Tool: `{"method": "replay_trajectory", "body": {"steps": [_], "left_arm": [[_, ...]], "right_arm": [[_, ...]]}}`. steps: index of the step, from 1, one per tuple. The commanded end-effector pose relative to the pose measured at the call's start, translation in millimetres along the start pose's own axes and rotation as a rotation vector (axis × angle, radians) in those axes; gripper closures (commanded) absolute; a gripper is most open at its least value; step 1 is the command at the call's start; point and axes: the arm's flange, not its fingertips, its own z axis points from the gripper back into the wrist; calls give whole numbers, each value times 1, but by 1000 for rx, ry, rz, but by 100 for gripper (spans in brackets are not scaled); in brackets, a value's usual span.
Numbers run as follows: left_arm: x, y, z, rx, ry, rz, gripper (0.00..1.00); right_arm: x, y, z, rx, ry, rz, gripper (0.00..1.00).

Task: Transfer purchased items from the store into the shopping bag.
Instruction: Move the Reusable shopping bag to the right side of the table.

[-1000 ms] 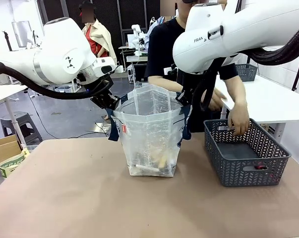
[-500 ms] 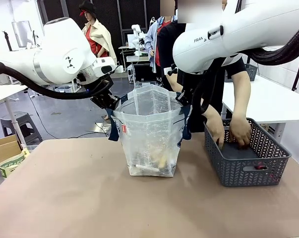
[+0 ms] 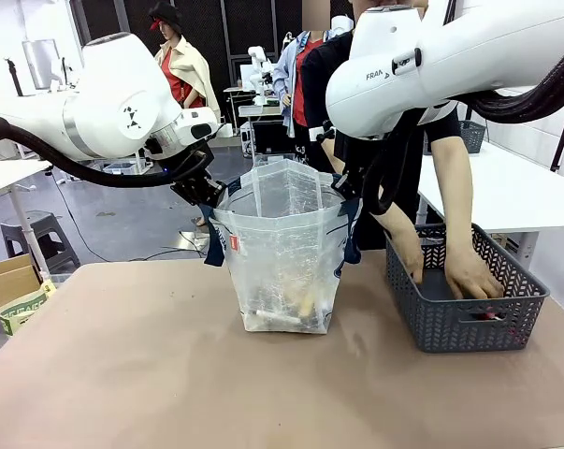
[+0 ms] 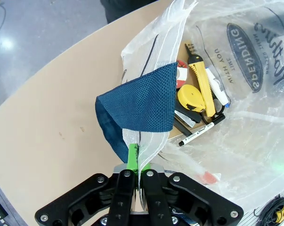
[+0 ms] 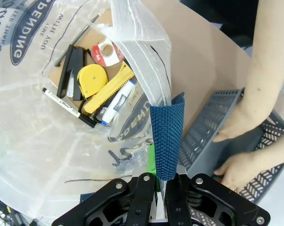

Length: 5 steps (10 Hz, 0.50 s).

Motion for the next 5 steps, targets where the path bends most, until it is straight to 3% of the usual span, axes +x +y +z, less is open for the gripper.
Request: {"method": "replay_trajectory", "body": {"steps": [1,5], "left_arm": [[-1,2,0,10,3,3,100],[-1,2,0,10,3,3,100]], "right_arm": [[1,-1,1,-4,-3,0,100],[1,-1,1,-4,-3,0,100]]}}
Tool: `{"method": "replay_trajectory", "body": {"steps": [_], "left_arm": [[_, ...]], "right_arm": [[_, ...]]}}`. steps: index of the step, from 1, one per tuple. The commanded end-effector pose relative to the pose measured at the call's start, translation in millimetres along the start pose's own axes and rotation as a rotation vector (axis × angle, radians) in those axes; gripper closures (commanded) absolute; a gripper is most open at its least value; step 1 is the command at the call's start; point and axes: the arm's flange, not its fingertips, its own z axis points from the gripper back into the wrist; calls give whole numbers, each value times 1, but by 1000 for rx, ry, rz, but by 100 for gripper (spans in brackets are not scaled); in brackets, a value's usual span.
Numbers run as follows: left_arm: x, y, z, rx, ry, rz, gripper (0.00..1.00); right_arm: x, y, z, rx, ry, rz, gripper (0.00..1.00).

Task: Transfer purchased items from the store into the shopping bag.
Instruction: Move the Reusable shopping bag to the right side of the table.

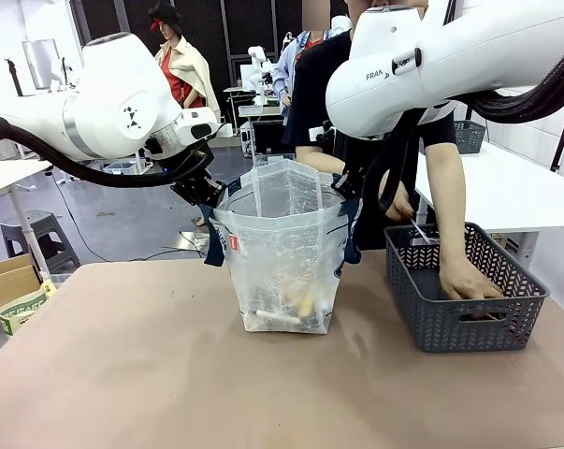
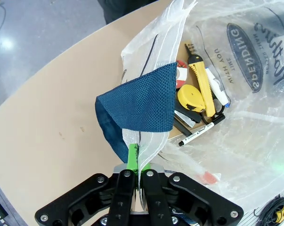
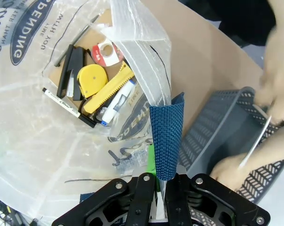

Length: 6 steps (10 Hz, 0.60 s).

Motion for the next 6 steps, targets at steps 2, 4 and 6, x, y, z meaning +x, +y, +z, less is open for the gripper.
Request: {"method": "replay_trajectory", "body": {"steps": [2,4,6], "left_arm": [[-1,2,0,10,3,3,100],[-1,2,0,10,3,3,100],[-1,2,0,10,3,3,100]], "right_arm": [[1,-1,1,-4,-3,0,100],[1,-1,1,-4,-3,0,100],[1,-1,1,-4,-3,0,100]]}}
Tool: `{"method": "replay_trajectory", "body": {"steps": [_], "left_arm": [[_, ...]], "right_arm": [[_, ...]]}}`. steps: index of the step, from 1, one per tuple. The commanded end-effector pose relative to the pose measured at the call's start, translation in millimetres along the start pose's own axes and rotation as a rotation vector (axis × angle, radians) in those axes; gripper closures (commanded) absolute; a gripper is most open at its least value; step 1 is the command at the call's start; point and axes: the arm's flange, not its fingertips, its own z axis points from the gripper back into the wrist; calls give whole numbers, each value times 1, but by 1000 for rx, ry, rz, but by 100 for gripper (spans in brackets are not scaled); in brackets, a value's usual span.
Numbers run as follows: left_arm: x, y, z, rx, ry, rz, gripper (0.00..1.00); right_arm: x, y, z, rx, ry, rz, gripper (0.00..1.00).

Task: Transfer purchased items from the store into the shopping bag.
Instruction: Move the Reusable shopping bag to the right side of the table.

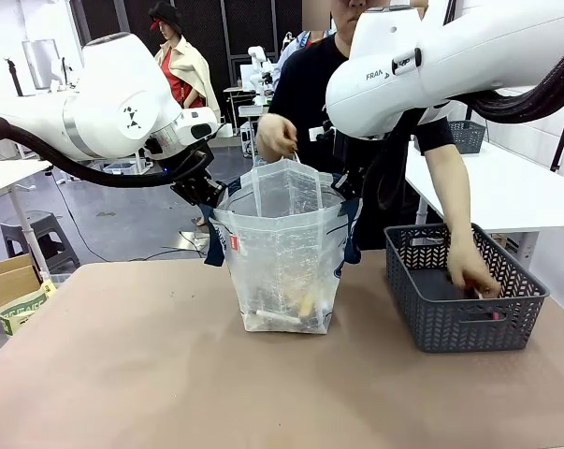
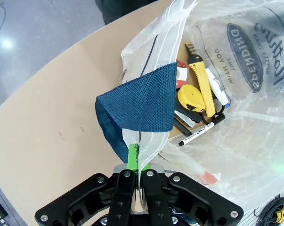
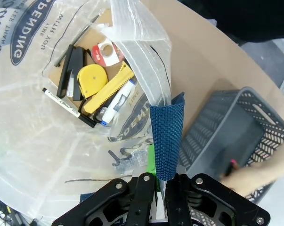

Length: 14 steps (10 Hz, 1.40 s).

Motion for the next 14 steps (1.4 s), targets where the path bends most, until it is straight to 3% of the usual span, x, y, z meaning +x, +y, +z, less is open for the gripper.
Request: {"method": "replay_trajectory", "body": {"steps": [1,14], "left_arm": [[-1,2,0,10,3,3,100],[-1,2,0,10,3,3,100]], "right_arm": [[1,-1,1,-4,-2,0,100],[1,-1,1,-4,-2,0,100]]}}
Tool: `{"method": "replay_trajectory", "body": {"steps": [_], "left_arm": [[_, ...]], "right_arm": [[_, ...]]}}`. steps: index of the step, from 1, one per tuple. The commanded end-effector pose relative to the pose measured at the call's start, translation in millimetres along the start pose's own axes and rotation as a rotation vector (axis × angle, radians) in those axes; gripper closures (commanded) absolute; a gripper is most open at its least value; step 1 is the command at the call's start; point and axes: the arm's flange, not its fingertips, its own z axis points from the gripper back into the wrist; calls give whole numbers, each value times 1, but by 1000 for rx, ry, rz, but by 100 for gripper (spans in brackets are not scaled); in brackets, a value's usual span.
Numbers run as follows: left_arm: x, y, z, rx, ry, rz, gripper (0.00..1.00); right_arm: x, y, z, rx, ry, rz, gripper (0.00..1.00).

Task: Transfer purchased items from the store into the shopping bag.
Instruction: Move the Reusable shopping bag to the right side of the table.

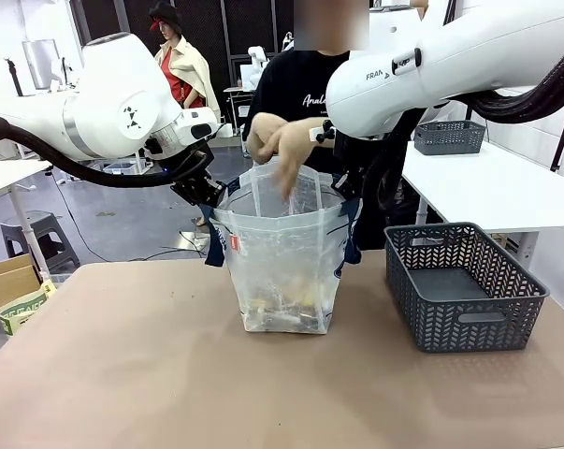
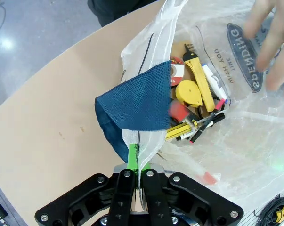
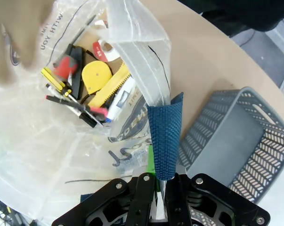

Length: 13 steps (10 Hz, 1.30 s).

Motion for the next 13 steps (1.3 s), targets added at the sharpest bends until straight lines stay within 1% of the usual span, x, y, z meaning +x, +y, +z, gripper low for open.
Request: {"method": "replay_trajectory", "body": {"steps": [1,13], "left_arm": [[-1,2,0,10,3,3,100],[-1,2,0,10,3,3,100]], "right_arm": [[1,-1,1,-4,-3,0,100],[1,-1,1,-4,-3,0,100]]}}
